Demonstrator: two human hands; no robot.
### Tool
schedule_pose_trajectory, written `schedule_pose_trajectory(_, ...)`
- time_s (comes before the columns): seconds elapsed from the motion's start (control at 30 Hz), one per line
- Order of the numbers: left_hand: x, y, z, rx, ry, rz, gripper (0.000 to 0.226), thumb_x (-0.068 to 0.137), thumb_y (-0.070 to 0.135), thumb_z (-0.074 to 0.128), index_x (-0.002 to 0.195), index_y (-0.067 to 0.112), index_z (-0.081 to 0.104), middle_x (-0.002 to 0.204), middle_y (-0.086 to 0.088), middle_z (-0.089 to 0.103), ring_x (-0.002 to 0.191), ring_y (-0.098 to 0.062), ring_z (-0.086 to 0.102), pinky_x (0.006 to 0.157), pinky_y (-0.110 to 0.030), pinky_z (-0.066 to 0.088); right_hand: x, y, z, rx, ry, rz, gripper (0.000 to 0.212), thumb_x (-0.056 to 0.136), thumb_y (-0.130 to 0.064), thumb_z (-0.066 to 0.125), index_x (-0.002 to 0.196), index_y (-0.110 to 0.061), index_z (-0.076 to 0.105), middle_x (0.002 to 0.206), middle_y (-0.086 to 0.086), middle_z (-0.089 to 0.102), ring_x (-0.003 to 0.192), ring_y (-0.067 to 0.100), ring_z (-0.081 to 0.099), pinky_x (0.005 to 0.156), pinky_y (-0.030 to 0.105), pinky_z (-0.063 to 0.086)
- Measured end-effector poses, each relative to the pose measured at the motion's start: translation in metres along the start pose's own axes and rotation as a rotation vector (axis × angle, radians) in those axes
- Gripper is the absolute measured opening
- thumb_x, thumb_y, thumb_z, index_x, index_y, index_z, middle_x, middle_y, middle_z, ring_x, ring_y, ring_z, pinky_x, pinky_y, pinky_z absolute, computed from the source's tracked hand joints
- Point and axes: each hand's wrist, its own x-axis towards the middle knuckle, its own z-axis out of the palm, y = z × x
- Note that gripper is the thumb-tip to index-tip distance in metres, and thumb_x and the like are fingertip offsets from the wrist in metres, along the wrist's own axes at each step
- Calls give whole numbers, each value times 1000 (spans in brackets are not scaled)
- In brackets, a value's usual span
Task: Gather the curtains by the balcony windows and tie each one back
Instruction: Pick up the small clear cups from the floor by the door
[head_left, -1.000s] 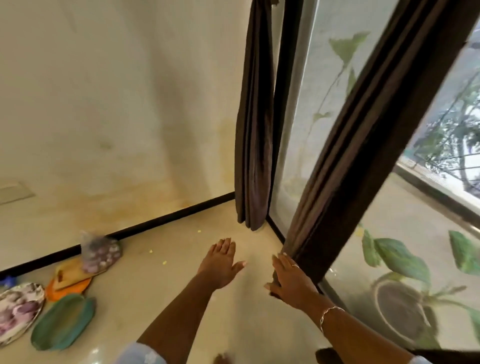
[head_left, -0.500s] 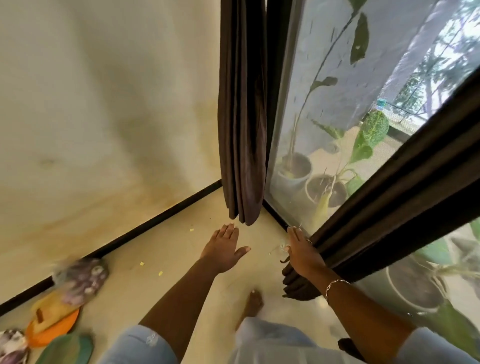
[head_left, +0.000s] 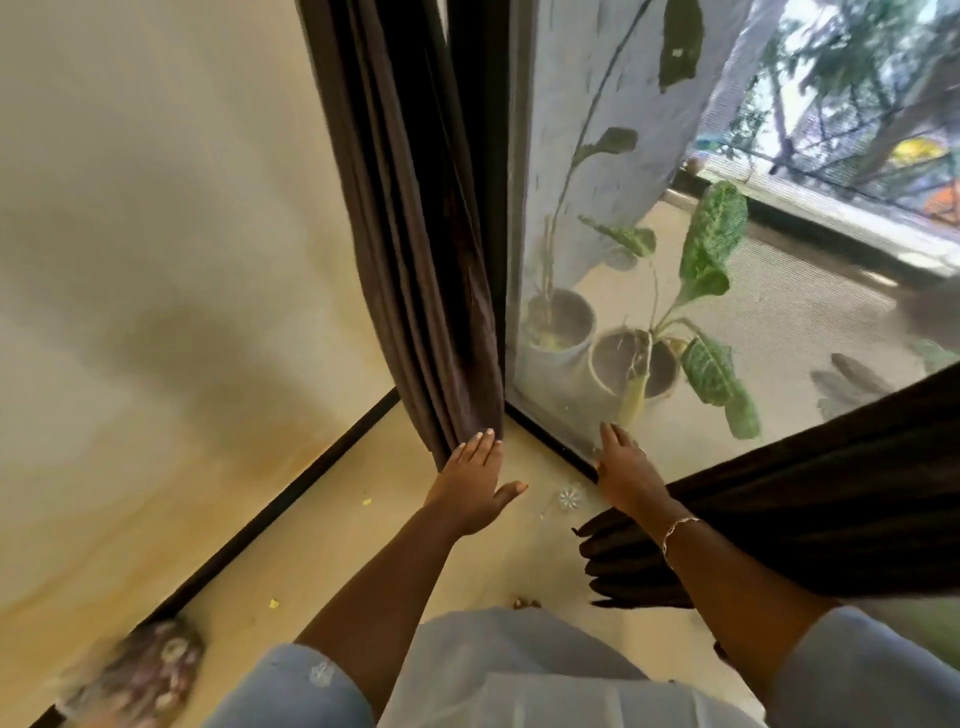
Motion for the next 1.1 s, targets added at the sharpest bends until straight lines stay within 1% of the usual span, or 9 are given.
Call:
schedule_pose_trajectory(0.17, 44, 2, 4, 4, -96, 86, 73, 95, 52, 27, 147, 5, 6, 157, -13, 0, 145, -22, -2, 117, -35, 1, 8, 12, 0, 71, 9, 129, 65, 94, -18, 46, 148, -8, 12, 155, 13, 17, 141, 31, 23, 111, 35, 29)
schedule_pose_trajectory(0.3, 86, 1, 12, 27, -163, 157, 76, 94, 53, 32, 147, 5, 5, 157, -12, -1, 145, -23, -3, 118, -37, 3, 12, 26, 14, 92, 18, 252, 70, 91, -21, 53, 148, -10, 13, 153, 12, 21, 132, 30, 38, 101, 31, 41)
schedule_pose_trajectory(0.37, 107, 0, 21, 14, -181, 178, 77, 94, 52, 34, 147, 6, 4, 157, -12, -1, 145, -23, -3, 118, -36, 3, 19, 30, 28, 95, -16, 294, 74, 91, -25, 54, 148, -10, 10, 155, 11, 17, 135, 28, 34, 103, 29, 41)
schedule_pose_trajectory(0.47, 133, 1, 42, -53, -210, 174, 74, 94, 51, 35, 148, 8, 6, 158, -10, 0, 145, -22, -2, 117, -34, 2, 39, 35, 56, 132, -68, 306, 78, 90, -28, 57, 149, -10, 10, 157, 8, 12, 143, 26, 19, 111, 30, 29)
schedule_pose_trajectory(0.57, 157, -3, 68, -125, -219, 150, 71, 95, 50, 34, 148, 10, 7, 158, -9, 1, 145, -20, -1, 117, -33, 3, 63, 39, 88, 166, -69, 313, 79, 88, -31, 59, 148, -11, 11, 157, 5, 11, 144, 23, 15, 112, 29, 25)
schedule_pose_trajectory(0.67, 187, -9, 113, -135, -276, 155, 72, 95, 49, 35, 148, 11, 5, 158, -9, 0, 145, -20, -1, 117, -33, 4, 91, 57, 138, 193, -88, 332, 82, 86, -31, 61, 148, -11, 11, 157, 6, 13, 144, 23, 16, 112, 29, 26)
schedule_pose_trajectory(0.8, 218, -20, 178, -125, -355, 127, 73, 94, 48, 37, 148, 13, 2, 158, -7, -3, 146, -20, -2, 117, -32, 5, 120, 87, 206, 213, -86, 394, 81, 83, -27, 66, 146, -10, 18, 152, 7, 24, 138, 24, 28, 107, 28, 33)
schedule_pose_trajectory(1.0, 274, -38, 281, -196, -404, 65, 73, 95, 43, 41, 148, 12, 1, 158, -7, -1, 146, -21, 2, 117, -30, 7, 166, 134, 310, 199, -148, 430, 85, 81, -25, 69, 146, -6, 18, 152, 8, 24, 139, 24, 27, 108, 25, 28)
schedule_pose_trajectory(1.1, 306, -45, 329, -222, -400, 52, 73, 94, 41, 43, 148, 12, 2, 158, -7, 1, 145, -20, 3, 116, -29, 8, 195, 158, 354, 158, -161, 375, 86, 81, -25, 69, 146, -6, 16, 152, 10, 22, 140, 25, 25, 110, 26, 27)
